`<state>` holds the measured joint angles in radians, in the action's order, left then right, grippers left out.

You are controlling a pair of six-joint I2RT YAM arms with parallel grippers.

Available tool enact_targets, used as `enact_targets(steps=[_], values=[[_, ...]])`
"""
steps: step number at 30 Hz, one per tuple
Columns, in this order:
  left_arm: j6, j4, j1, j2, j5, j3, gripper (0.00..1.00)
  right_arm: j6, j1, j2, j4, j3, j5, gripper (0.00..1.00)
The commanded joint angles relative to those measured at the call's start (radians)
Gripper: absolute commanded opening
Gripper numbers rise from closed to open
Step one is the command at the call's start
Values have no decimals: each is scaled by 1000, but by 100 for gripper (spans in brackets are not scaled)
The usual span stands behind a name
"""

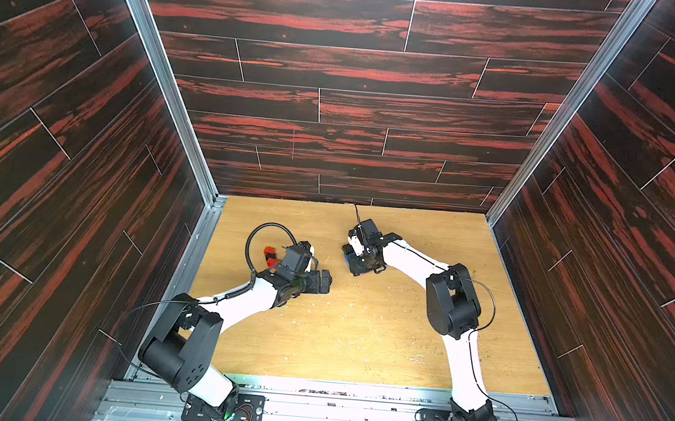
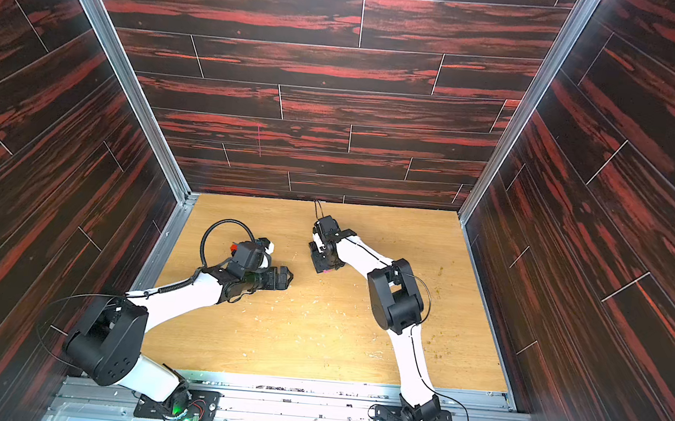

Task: Assemble the letter v with lego
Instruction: Adjust the lego brick at the center of the board.

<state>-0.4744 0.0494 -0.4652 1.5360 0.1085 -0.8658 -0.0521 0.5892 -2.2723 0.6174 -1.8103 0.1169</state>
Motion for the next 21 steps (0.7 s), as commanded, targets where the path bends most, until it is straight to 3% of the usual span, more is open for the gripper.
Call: enact_targets(steps=[1,16,21], values=[[7,15,-4,-33,-14,10,100,-6,9,-20,-10,14,-6,57],[8,15,-4,-51,-23,25,100,9,17,-88,29,-31,-25,39],[10,25,-4,-70,-33,32,100,21,17,-63,42,-25,-98,30]])
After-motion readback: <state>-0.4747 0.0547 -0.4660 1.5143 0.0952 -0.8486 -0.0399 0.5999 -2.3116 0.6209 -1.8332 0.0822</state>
